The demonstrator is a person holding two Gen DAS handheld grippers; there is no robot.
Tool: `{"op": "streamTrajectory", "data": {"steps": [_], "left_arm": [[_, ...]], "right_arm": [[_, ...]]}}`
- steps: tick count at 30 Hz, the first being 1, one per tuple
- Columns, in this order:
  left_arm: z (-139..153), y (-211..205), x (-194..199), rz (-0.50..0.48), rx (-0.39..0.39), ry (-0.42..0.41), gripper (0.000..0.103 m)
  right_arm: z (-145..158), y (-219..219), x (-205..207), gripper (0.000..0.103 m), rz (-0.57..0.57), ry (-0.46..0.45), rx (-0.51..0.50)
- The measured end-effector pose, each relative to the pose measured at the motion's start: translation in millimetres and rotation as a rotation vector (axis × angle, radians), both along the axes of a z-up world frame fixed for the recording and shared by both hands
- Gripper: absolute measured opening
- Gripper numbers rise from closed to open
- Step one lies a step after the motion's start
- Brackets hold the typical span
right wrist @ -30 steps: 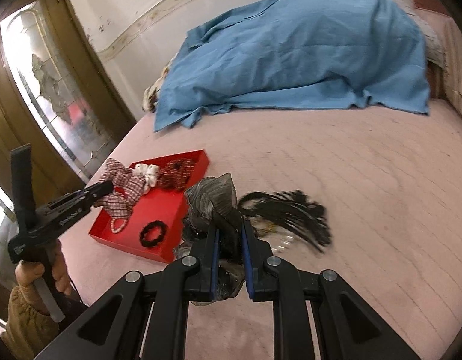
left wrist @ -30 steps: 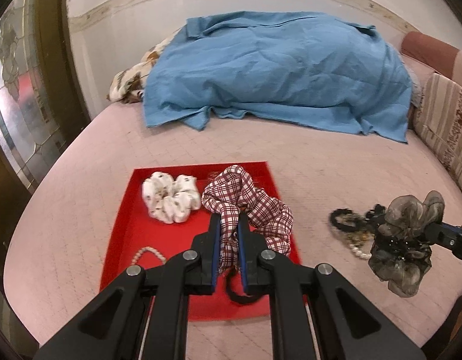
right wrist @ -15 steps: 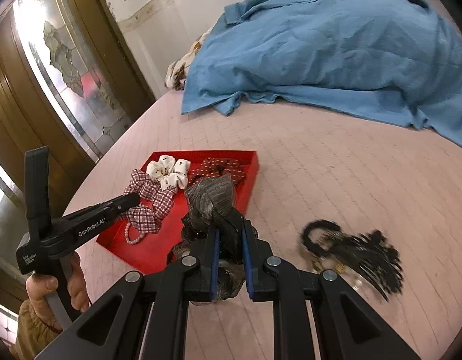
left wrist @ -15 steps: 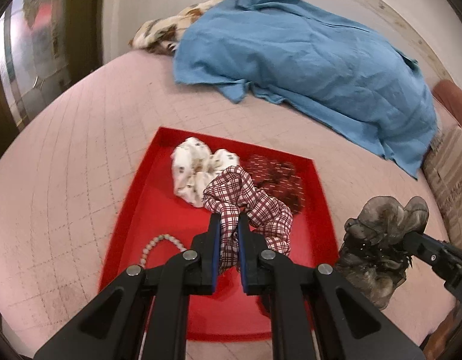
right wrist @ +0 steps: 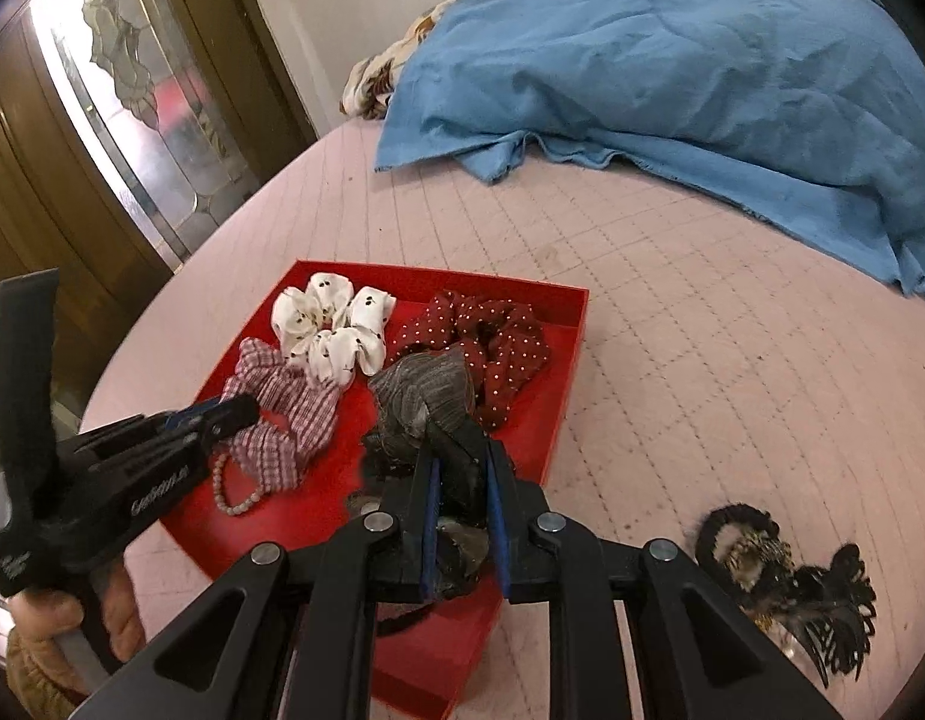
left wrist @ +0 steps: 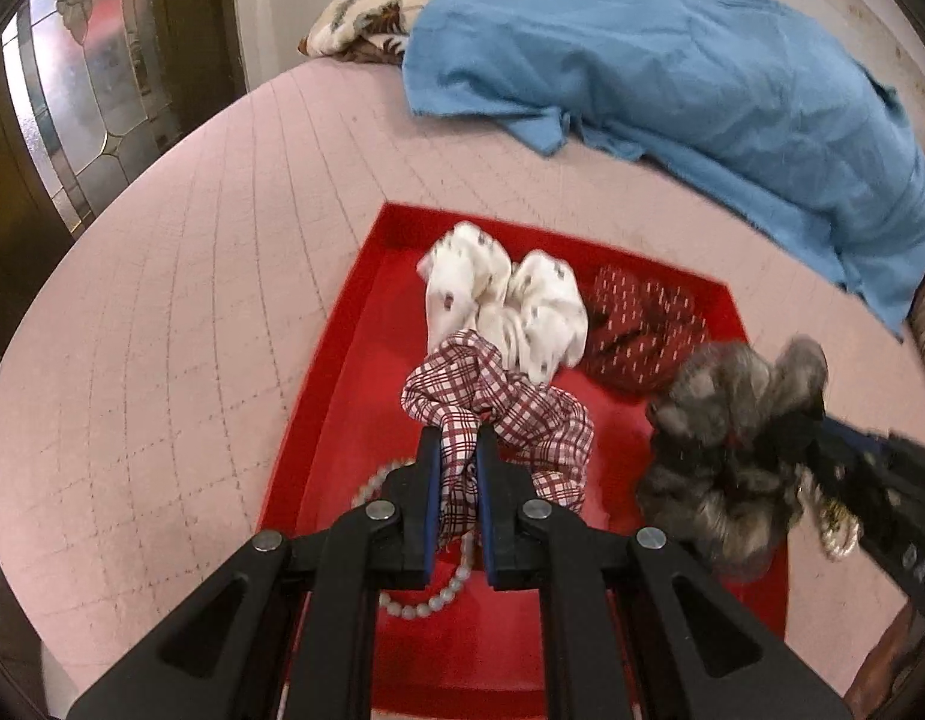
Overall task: Organize jewelry
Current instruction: 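Release the plaid scrunchie with the left tool while the right tool releases the grey scrunchie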
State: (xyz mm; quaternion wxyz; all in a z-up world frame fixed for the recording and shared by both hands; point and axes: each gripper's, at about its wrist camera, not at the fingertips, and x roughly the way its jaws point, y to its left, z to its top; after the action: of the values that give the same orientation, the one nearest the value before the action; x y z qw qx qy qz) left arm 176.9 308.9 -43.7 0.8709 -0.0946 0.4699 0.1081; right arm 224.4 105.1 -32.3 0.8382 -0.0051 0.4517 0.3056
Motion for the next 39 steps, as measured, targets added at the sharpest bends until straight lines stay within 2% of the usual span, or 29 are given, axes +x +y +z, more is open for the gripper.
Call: {"op": "streamTrajectory", "data": {"steps": [9, 11, 14, 19, 22, 23, 25, 28, 32, 35, 39], "left_arm": [[-5.2, 3.1, -5.5, 0.008, -0.008, 0.042, 0.011], [-3.2, 2.0, -7.7, 0.019, 0.020, 0.035, 0.011], [1.2, -1.4, -11.8, 0.020, 0.055, 0.017, 0.015], [5.0, 0.3, -12.4, 0.020, 0.038, 0.001, 0.020], [7.9, 2.5, -14.4, 0.029, 0.027, -0.015, 0.030], [9.0, 2.9, -15.1, 0.032, 0.026, -0.020, 0.037], [11.7, 3.4, -15.2, 0.036, 0.028, -0.032, 0.043], [14.7, 4.0, -16.1, 0.040, 0.025, -0.044, 0.053], [17.2, 4.2, -18.2, 0.042, 0.022, -0.057, 0.057], [18.8, 5.2, -19.9, 0.048, 0.014, -0.064, 0.064], [19.8, 7.4, -22.4, 0.063, 0.003, -0.068, 0.066]], "right_arm": [[-18.5, 11.6, 13.9, 0.017, -0.007, 0.024, -0.040], [-21.4, 14.2, 15.2, 0.017, -0.009, 0.027, -0.048], [-22.8, 16.1, 15.2, 0.017, -0.008, 0.025, -0.057], [-23.8, 19.0, 13.9, 0.017, -0.006, 0.022, -0.064], [-23.1, 19.4, 13.4, 0.018, -0.005, 0.021, -0.063], [-22.7, 19.5, 13.0, 0.021, -0.006, 0.020, -0.062], [-21.3, 18.9, 12.5, 0.038, -0.011, 0.017, -0.058], [-17.0, 16.7, 10.9, 0.050, -0.026, 0.010, -0.045], [-6.7, 13.0, 6.7, 0.051, -0.028, 0.006, -0.012], [1.2, 9.4, 1.2, 0.054, -0.028, -0.005, 0.006], [13.7, -3.2, -10.7, 0.056, -0.038, -0.019, 0.047]]}}
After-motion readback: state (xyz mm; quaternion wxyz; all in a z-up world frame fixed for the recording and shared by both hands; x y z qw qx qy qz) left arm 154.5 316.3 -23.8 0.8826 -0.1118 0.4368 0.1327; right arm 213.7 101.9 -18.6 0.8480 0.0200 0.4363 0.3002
